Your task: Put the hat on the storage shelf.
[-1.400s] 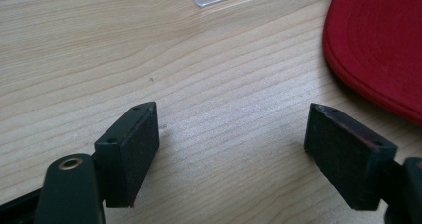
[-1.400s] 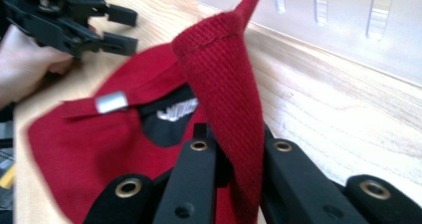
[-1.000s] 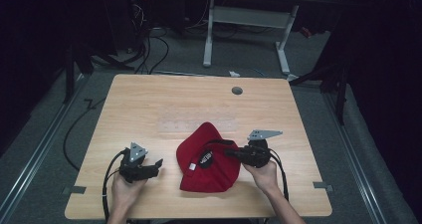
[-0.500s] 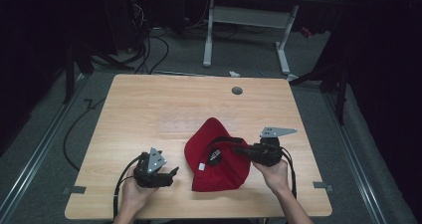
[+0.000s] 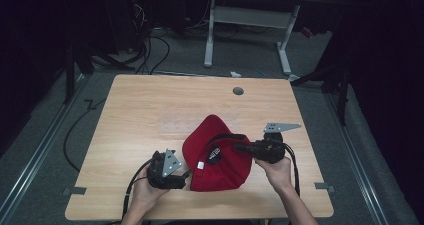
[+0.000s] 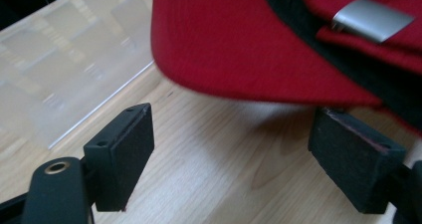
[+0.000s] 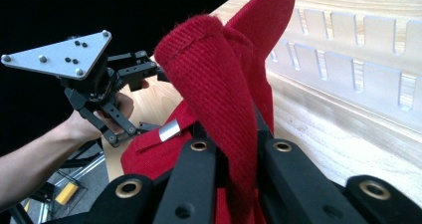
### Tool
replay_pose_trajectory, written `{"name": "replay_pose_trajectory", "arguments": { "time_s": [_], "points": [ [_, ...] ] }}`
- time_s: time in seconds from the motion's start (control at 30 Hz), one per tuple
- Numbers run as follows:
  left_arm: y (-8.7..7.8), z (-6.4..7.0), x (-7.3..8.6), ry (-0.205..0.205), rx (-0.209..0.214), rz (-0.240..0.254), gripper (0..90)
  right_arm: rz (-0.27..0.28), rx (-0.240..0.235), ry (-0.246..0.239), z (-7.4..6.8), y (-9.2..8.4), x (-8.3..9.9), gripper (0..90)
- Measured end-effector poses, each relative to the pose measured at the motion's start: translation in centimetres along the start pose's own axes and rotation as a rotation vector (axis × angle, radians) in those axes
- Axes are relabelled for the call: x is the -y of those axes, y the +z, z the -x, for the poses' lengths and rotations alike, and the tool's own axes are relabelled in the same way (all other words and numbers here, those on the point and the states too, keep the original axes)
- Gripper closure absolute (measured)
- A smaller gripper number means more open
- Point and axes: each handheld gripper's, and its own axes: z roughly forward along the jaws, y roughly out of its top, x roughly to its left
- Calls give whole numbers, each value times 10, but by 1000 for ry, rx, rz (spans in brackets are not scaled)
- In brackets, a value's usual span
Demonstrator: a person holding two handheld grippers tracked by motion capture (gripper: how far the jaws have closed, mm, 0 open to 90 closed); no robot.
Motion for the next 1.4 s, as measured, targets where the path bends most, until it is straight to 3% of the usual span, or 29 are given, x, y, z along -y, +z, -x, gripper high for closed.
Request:
{"name": "replay_pose_trajectory", "arguments": {
  "time_s": [0.3,0.57,0.63,0.7,0.77,0.9,1.0,1.1,1.2,1.4],
  "points": [
    [4,9,1,23,15,-10,217,-15,-2,40,4,1,1,876],
    [-1,10,-5,-45,54,20,231,-26,3,67,10,1,4,875],
    [0,10,-5,-45,56,19,233,-34,5,71,11,1,4,875],
    [0,10,-5,-40,61,17,233,-37,-2,76,11,2,4,875],
    [1,12,-4,-28,72,16,235,-39,-41,94,10,5,4,875],
    [3,13,0,-16,56,11,235,-22,-58,86,6,6,0,875],
    [2,14,0,-4,58,20,236,-48,-37,71,4,8,-2,875],
    [3,14,1,-10,63,9,243,-57,-37,83,5,9,-2,875],
    [4,16,3,10,64,0,260,-66,-39,80,4,12,-2,874],
    [2,17,2,14,77,13,295,-56,-101,123,6,13,-3,874]
  ]
}}
